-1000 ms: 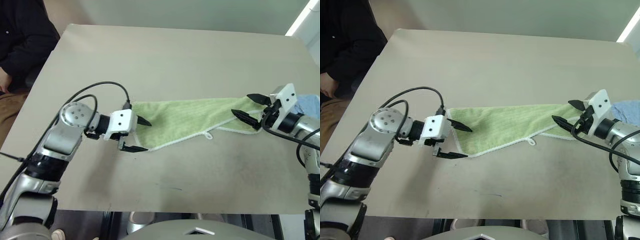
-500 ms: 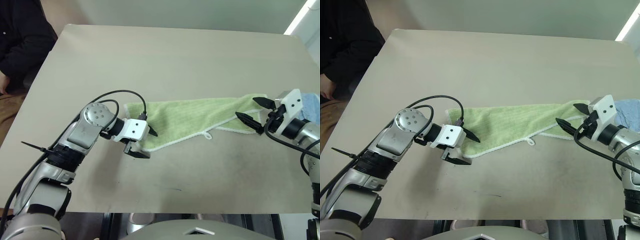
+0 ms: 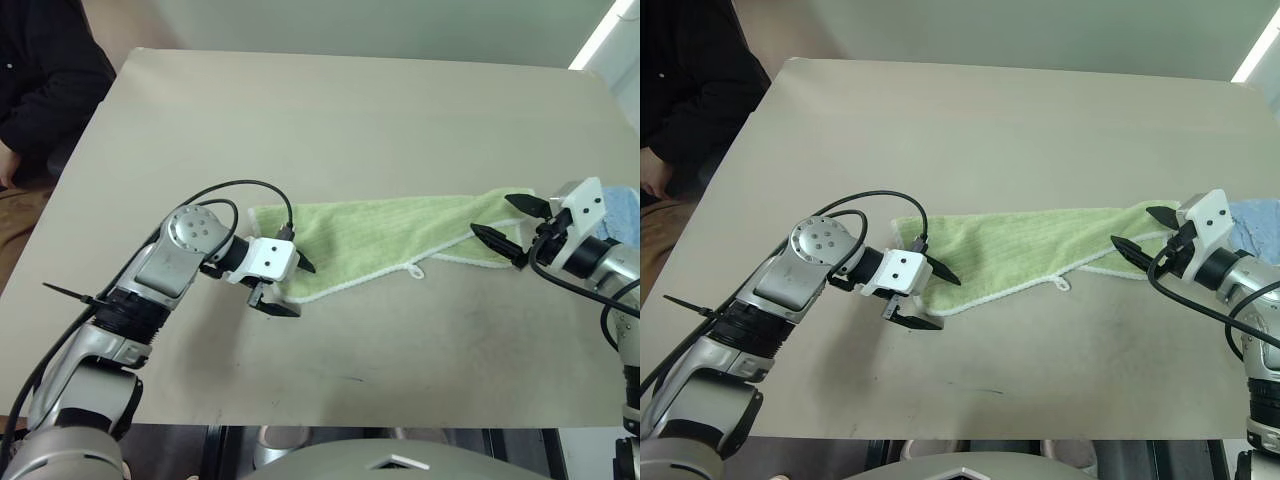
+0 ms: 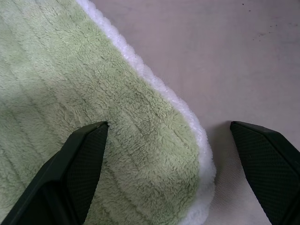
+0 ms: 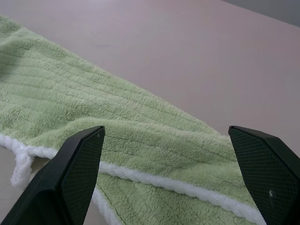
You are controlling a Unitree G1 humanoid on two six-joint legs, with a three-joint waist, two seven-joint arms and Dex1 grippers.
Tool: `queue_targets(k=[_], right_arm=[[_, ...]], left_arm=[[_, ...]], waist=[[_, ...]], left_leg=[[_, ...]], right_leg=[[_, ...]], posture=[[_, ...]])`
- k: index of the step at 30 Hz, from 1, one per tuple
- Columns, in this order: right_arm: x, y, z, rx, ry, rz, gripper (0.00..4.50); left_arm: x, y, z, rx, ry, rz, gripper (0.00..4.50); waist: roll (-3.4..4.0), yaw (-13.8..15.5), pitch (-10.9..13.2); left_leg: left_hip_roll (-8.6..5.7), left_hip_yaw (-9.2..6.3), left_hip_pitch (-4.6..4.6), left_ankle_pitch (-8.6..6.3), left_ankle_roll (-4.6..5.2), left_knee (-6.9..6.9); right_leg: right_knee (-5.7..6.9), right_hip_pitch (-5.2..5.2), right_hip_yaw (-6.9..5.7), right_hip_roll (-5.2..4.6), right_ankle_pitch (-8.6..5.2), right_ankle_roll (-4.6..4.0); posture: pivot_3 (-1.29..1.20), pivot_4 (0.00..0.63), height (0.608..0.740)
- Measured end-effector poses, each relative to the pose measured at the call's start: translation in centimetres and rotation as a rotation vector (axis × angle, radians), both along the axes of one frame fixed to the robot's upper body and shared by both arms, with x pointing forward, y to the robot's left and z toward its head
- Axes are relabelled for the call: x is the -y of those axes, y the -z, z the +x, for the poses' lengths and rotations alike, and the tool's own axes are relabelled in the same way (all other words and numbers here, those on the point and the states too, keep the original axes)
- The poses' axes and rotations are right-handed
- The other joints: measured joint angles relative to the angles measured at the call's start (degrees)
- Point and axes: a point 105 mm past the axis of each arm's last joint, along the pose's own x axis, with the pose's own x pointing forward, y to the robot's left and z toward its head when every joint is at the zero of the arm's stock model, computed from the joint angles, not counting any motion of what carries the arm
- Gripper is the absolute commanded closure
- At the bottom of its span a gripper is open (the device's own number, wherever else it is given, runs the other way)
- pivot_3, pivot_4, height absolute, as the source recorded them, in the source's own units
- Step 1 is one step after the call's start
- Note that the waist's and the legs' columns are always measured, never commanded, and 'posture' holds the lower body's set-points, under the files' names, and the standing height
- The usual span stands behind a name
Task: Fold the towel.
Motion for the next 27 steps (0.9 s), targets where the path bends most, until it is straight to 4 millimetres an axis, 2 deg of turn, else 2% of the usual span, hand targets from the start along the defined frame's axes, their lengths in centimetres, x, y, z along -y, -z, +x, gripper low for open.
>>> queue_targets(k=[2, 4, 5, 6, 7, 8, 11, 21, 24, 27], right_arm=[[0.2, 0.0, 0.2, 0.002, -0.002, -0.021, 0.0], [2.7, -0.2, 1.5, -0.009, 0.048, -0.123, 0.0], [3.9, -1.0, 2.2, 0.008, 0.072, -0.178, 0.0], [4.4, -1.6, 2.5, 0.027, 0.078, -0.201, 0.0], [4.3, -2.4, 2.7, 0.057, 0.065, -0.219, 0.0], [4.1, -2.5, 2.7, 0.067, 0.051, -0.225, 0.0], [3.6, -0.9, 2.7, 0.027, 0.022, -0.224, 0.0], [3.5, 0.1, 2.3, -0.003, 0.009, -0.219, 0.0], [3.5, 0.2, 2.3, -0.003, 0.007, -0.22, 0.0], [3.4, 0.2, 2.1, -0.002, 0.004, -0.223, 0.0]], left_arm=[[0.0, 0.0, 0.1, 0.002, -0.003, -0.005, 0.36], [0.9, -0.1, 0.4, 0.013, -0.014, -0.049, 0.86], [1.3, -0.1, 0.5, 0.019, -0.023, -0.075, 1.18], [1.5, -0.2, 0.6, 0.023, -0.028, -0.089, 1.55], [1.6, -0.3, 0.8, 0.032, -0.039, -0.102, 1.96], [1.6, -0.5, 0.9, 0.036, -0.043, -0.107, 2.18], [1.5, -0.6, 1.0, 0.039, -0.05, -0.111, 3.22], [1.2, -1.0, 1.4, 0.019, -0.105, -0.138, 3.22], [1.1, -1.2, 1.1, -0.012, -0.099, -0.138, 2.73], [0.5, -2.0, 0.3, -0.047, -0.069, -0.121, 1.75]], waist=[[0.0, 0.0, 0.0], [0.1, 0.0, 0.0], [0.09, 0.04, 0.0], [0.09, 0.07, 0.0], [0.07, 0.04, -0.02], [0.07, 0.01, -0.02], [0.08, 0.02, -0.01], [0.09, 0.08, -0.01], [0.09, 0.08, -0.01], [0.09, 0.06, -0.01]], left_leg=[[0.0, 0.01, 0.01, 0.0, 0.0, 0.02], [-0.08, 0.09, -0.03, 0.07, 0.12, 0.04], [-0.08, 0.1, -0.03, 0.09, 0.14, 0.06], [-0.08, 0.09, -0.03, 0.09, 0.14, 0.06], [-0.03, 0.08, 0.01, 0.08, 0.13, 0.06], [-0.01, 0.08, 0.02, 0.08, 0.13, 0.04], [-0.01, 0.1, 0.0, 0.07, 0.13, 0.02], [-0.03, 0.11, -0.01, 0.06, 0.16, 0.03], [-0.02, 0.1, -0.02, 0.06, 0.16, 0.03], [-0.02, 0.1, -0.01, 0.05, 0.16, 0.03]], right_leg=[[0.0, 0.02, 0.0, 0.0, 0.0, 0.01], [-0.01, -0.01, 0.11, -0.11, 0.14, 0.23], [0.0, 0.0, 0.11, -0.12, 0.16, 0.26], [0.01, 0.0, 0.1, -0.11, 0.16, 0.25], [0.04, 0.01, 0.08, -0.06, 0.15, 0.23], [0.05, 0.01, 0.07, -0.03, 0.12, 0.18], [0.03, -0.01, 0.07, -0.02, 0.1, 0.16], [0.01, -0.01, 0.08, -0.04, 0.11, 0.16], [0.01, -0.02, 0.08, -0.04, 0.11, 0.16], [0.0, -0.02, 0.08, -0.04, 0.1, 0.16]], posture=[[0.0, 0.15, 0.74], [0.0, 0.15, 0.74], [0.0, 0.15, 0.74], [0.0, 0.15, 0.74], [0.0, 0.15, 0.74], [0.0, 0.15, 0.74], [0.0, 0.15, 0.74], [0.0, 0.15, 0.74], [0.0, 0.15, 0.74], [0.0, 0.15, 0.74]])
